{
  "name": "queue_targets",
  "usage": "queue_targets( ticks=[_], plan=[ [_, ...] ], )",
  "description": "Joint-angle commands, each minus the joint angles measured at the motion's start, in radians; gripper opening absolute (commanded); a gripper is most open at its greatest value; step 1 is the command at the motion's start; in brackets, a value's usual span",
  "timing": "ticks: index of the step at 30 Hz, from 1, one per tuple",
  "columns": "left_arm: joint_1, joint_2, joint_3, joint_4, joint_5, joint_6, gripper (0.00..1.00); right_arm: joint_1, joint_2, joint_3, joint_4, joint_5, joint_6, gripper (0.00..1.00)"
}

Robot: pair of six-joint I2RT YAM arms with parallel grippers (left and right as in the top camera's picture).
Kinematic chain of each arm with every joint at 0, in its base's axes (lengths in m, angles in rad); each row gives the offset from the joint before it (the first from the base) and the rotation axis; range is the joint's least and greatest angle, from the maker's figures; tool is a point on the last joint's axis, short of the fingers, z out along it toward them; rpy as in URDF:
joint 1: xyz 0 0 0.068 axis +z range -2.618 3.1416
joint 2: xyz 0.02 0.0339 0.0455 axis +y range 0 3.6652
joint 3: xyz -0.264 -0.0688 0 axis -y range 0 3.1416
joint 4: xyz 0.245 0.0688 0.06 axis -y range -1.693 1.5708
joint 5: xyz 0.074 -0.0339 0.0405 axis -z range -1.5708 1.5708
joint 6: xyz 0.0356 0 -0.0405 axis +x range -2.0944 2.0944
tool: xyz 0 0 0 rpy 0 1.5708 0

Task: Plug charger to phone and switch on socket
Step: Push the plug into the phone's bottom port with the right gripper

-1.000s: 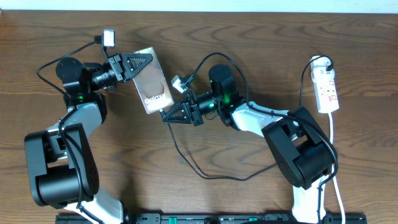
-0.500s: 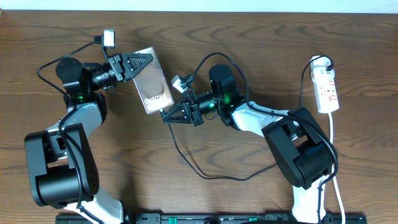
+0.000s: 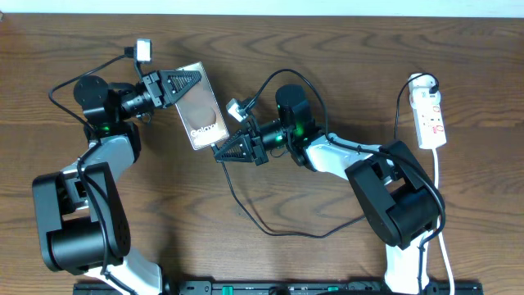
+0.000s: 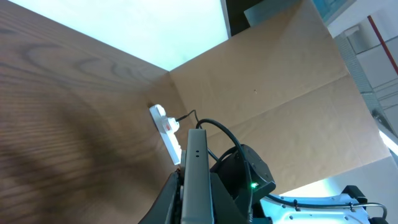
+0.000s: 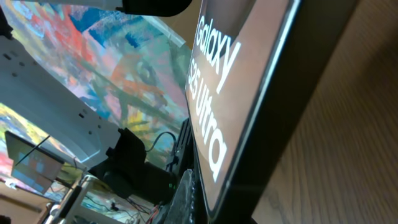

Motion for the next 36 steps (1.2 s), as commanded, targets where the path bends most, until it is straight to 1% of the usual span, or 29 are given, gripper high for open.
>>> queue_targets(
  ticks=[1,6,13,21,33,36],
  plan=[
    [-0.006,-0.013,0.005,0.012,0.014,0.006,0.07,-0.013,0.003,0.003,0.008,0.065,0.047,0.01],
    [-0.006,-0.013,0.005,0.012,-0.011,0.011,0.08,-0.013,0.003,0.003,0.065,0.102,0.13,0.01],
    [-0.006,-0.013,0.005,0.012,-0.002,0.017,0.08,-0.013,0.003,0.003,0.24,0.135,0.27,0.01],
    [-0.006,-0.013,0.005,0.012,0.078,0.018,0.08,-0.013,0.003,0.003,0.253,0.157,0.27,0.01],
    [-0.007,-0.013,0.003,0.012,0.102,0.022,0.07,-0.016,0.003,0.003,0.255,0.258,0.286,0.01],
    [-0.007,-0.013,0.003,0.012,0.102,0.026,0.07,-0.016,0.003,0.003,0.259,0.258,0.286,0.01]
  ],
)
